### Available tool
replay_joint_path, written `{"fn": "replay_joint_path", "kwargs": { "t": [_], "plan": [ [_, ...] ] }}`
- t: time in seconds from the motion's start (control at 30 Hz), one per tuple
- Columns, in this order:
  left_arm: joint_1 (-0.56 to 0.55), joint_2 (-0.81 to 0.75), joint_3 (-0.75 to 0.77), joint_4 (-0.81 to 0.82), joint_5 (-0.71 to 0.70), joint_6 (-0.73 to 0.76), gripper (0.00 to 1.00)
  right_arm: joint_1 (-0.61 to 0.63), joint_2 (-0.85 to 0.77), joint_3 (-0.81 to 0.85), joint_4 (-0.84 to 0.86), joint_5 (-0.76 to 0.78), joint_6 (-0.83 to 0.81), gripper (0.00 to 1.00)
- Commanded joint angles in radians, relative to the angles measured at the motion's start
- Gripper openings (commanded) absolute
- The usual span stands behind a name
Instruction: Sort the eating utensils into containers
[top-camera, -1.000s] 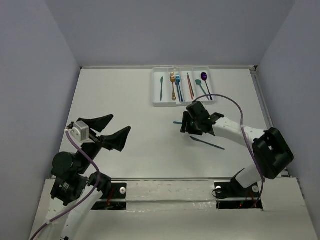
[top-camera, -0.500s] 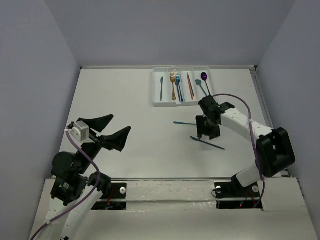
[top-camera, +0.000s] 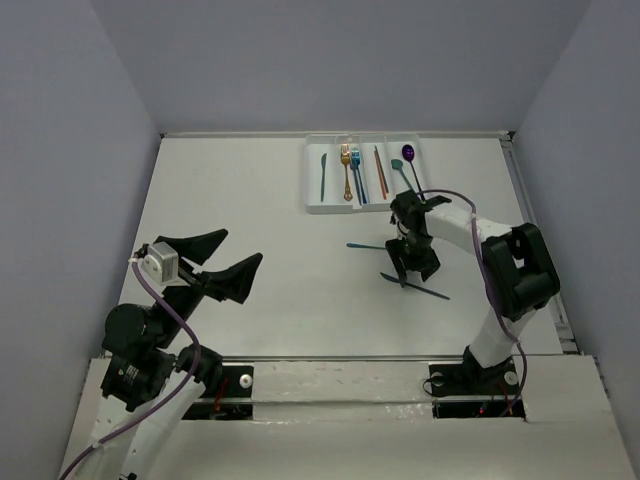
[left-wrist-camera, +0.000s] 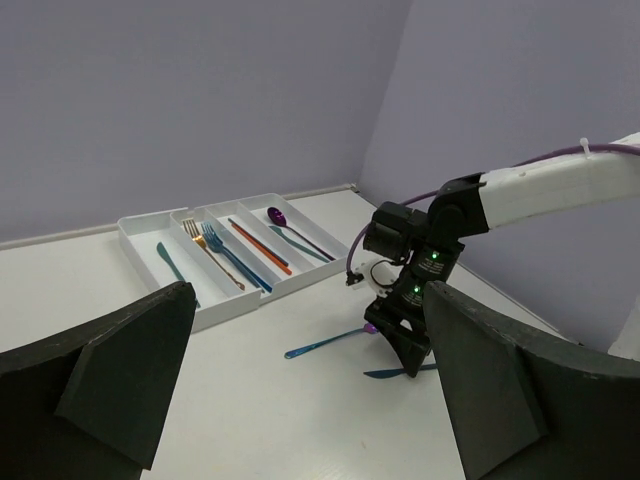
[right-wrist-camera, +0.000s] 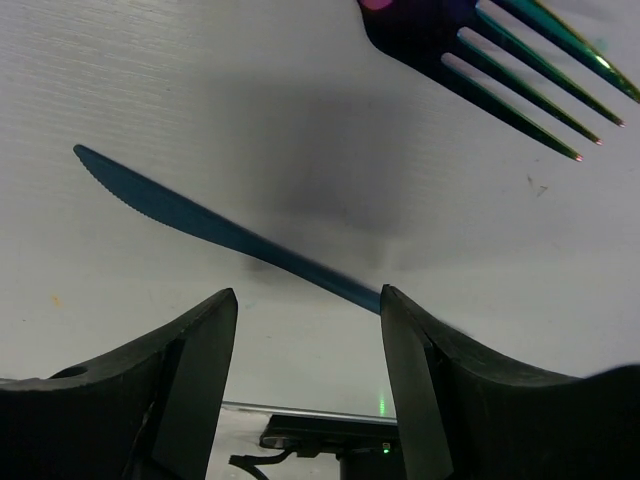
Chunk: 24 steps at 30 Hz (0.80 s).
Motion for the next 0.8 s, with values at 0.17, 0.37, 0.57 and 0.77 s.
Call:
{"fn": "replay_joint_path", "kwargs": {
  "t": [0.17, 0.37, 0.57, 0.77],
  "plan": [
    [-0.006, -0.009, 0.032, 0.037, -0.002, 0.005, 0.99, -0.005, 0.08, 0.001, 0.062, -0.048, -0.081, 0.53],
    [-0.006, -0.008, 0.032, 0.036, 0.0, 0.005, 0.99, -0.005, 0.121, -0.026, 0.097, -0.047, -0.082, 0.41],
    [-0.006, -0.008, 0.032, 0.036, -0.003, 0.005, 0.99, 0.026, 0.103, -0.011, 0.136, -0.135, -0.067, 0.23],
    [-0.006, 0.001, 0.032, 0.036, -0.003, 0.005, 0.99, 0.131, 0.107, 0.009, 0.209, -0.146, 0.013, 0.12]
  ]
}}
